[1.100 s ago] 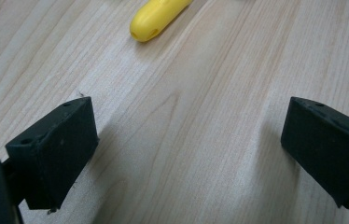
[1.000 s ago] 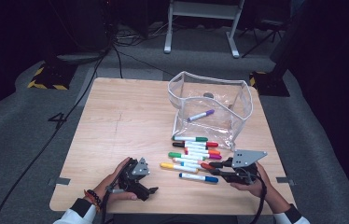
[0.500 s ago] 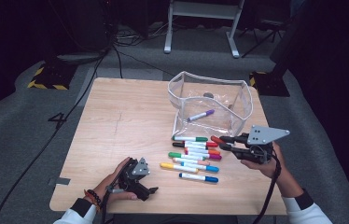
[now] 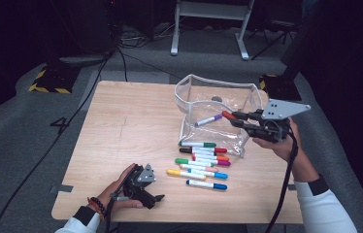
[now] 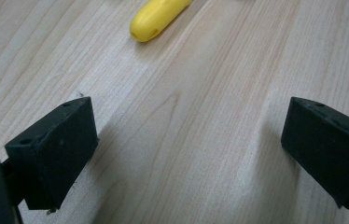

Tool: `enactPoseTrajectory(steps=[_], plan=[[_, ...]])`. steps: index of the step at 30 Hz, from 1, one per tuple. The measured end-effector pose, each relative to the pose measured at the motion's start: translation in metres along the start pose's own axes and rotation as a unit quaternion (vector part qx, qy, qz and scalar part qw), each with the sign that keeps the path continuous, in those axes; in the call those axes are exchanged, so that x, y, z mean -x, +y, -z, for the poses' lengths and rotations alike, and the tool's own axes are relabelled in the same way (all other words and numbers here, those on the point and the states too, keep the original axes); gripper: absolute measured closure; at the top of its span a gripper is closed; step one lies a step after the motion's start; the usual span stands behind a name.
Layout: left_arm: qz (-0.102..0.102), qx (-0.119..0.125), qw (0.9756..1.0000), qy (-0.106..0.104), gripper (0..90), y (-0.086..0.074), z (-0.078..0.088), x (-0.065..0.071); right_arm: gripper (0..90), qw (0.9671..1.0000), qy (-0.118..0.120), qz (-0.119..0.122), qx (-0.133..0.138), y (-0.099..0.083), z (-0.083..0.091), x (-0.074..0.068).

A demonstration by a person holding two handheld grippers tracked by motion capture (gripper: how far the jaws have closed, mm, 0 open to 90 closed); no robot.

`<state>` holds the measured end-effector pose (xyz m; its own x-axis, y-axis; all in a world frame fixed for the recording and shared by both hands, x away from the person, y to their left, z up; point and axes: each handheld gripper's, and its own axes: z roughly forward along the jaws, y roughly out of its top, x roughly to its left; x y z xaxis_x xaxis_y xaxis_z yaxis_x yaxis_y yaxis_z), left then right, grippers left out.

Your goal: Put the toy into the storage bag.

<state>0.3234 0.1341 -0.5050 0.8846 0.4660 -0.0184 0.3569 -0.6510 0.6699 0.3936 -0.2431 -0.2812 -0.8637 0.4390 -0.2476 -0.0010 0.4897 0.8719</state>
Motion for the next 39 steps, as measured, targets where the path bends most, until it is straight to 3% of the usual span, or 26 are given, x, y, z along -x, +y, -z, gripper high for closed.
enactPoseTrajectory(steps=[8, 13, 20, 23, 26, 27, 34, 38, 39], plan=[[0.0, 0.0, 1.0, 0.0, 3.9, 0.0, 0.0, 0.0, 74.7, 0.9996, -0.02, -0.019, -0.01, 0.009, -0.017, 0.033], [0.0, 0.0, 1.0, 0.0, 3.9, 0.0, 0.0, 0.0, 74.7, 0.9978, -0.038, -0.03, -0.045, 0.011, -0.038, 0.058], [0.0, 0.0, 1.0, 0.0, 3.9, 0.0, 0.0, 0.0, 74.7, 0.9942, -0.048, -0.046, -0.085, 0.001, -0.063, 0.075], [0.0, 0.0, 1.0, 0.0, 3.9, 0.0, 0.0, 0.0, 74.7, 0.9907, -0.049, -0.056, -0.114, -0.005, -0.076, 0.082], [0.0, 0.0, 1.0, 0.0, 3.9, 0.0, 0.0, 0.0, 74.7, 0.9894, -0.047, -0.06, -0.124, -0.008, -0.081, 0.085], [0.0, 0.0, 1.0, 0.0, 3.9, 0.0, 0.0, 0.0, 74.7, 0.9868, -0.052, -0.063, -0.14, -0.011, -0.086, 0.089], [0.0, 0.0, 1.0, 0.0, 3.9, 0.0, 0.0, 0.0, 74.7, 0.9806, -0.056, -0.069, -0.175, -0.014, -0.097, 0.094], [0.0, 0.0, 1.0, 0.0, 3.9, 0.0, 0.0, 0.0, 74.6, 0.969, -0.037, -0.071, -0.234, -0.015, -0.108, 0.093], [0.0, 0.0, 1.0, 0.0, 3.9, 0.0, 0.0, 0.0, 74.6, 0.969, -0.037, -0.071, -0.234, -0.015, -0.108, 0.093]])
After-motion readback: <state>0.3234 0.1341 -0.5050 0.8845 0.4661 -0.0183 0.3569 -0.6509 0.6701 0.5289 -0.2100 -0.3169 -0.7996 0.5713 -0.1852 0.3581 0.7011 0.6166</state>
